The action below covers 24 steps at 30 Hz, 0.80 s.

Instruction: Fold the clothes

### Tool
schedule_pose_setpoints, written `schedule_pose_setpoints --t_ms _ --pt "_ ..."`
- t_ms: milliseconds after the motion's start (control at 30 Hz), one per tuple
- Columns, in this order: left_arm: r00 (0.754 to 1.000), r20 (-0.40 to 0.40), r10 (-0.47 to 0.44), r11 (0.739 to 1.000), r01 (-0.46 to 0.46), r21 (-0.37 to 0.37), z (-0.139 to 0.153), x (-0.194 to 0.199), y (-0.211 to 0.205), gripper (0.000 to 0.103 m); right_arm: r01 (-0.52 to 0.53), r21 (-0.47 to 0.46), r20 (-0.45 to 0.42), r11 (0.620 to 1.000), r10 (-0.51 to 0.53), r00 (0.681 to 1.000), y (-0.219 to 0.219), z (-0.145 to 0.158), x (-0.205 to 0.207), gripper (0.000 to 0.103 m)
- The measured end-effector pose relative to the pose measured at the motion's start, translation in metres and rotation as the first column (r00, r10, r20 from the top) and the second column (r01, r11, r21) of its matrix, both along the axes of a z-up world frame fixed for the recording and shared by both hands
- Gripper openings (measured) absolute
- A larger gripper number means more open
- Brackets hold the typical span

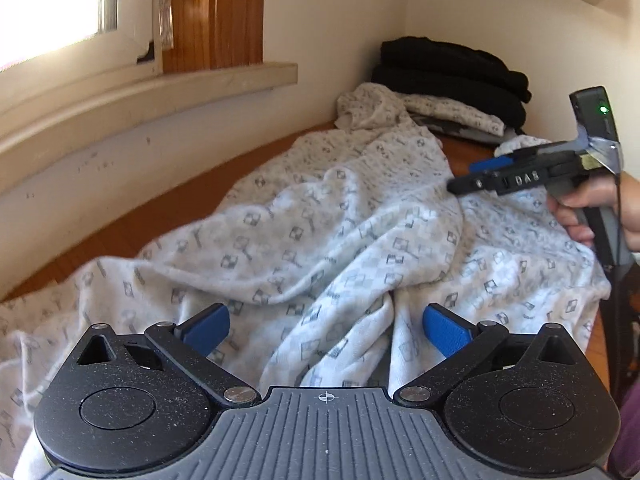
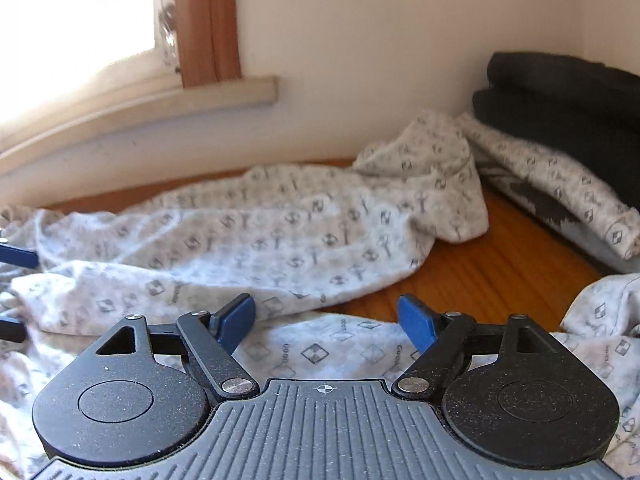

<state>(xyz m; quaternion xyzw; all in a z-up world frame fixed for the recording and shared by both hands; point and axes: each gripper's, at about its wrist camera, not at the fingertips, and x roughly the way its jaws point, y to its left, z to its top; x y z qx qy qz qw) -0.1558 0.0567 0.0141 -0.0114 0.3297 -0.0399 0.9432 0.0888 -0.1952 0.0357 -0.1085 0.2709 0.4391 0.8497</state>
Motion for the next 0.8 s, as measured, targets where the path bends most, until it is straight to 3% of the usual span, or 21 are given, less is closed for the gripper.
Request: schedule_pose_setpoints --t_ms 167,333,467,567,633,700,800 --pt "1.0 -0.003 -0.005 1.0 0.005 -0.011 0.001 -0.003 0.002 0.103 0.009 -0.022 -0.021 1.0 -0.009 1.0 -0.001 -0.001 0.006 0.083" --pt "0.998 0.056 0.012 1.0 -0.013 0.022 0.02 -0.024 0.01 0.103 0.011 -0.018 -0.021 1.0 -0.011 1.0 0.0 -0.003 0.007 0.085" --pt "0.989 0.11 0.104 0.994 -0.107 0.025 0.059 -0.07 0.054 0.103 0.017 -0.003 -0.036 1.0 -0.017 0.999 -0.002 -0.003 0.009 0.084" --pt "0.967 0.13 0.218 0.971 -0.228 0.067 0.076 -0.104 0.089 0.103 0.017 -0.002 -0.03 1.0 -0.017 0.999 -0.002 -0.002 0.008 0.084" --pt "0.951 0.113 0.288 0.952 -0.297 0.076 0.076 -0.122 0.113 0.095 0.017 0.001 -0.01 1.0 -0.017 1.0 -0.003 -0.002 0.005 0.084" --pt "0.944 0.096 0.317 0.944 -0.324 0.063 0.069 -0.133 0.127 0.067 0.024 0.004 0.012 1.0 -0.024 1.0 -0.003 -0.001 0.003 0.084" --pt "0.937 0.069 0.342 0.938 -0.345 0.037 0.056 -0.147 0.145 0.054 0.044 0.012 0.033 0.999 -0.044 0.998 -0.004 0.001 0.002 0.084"
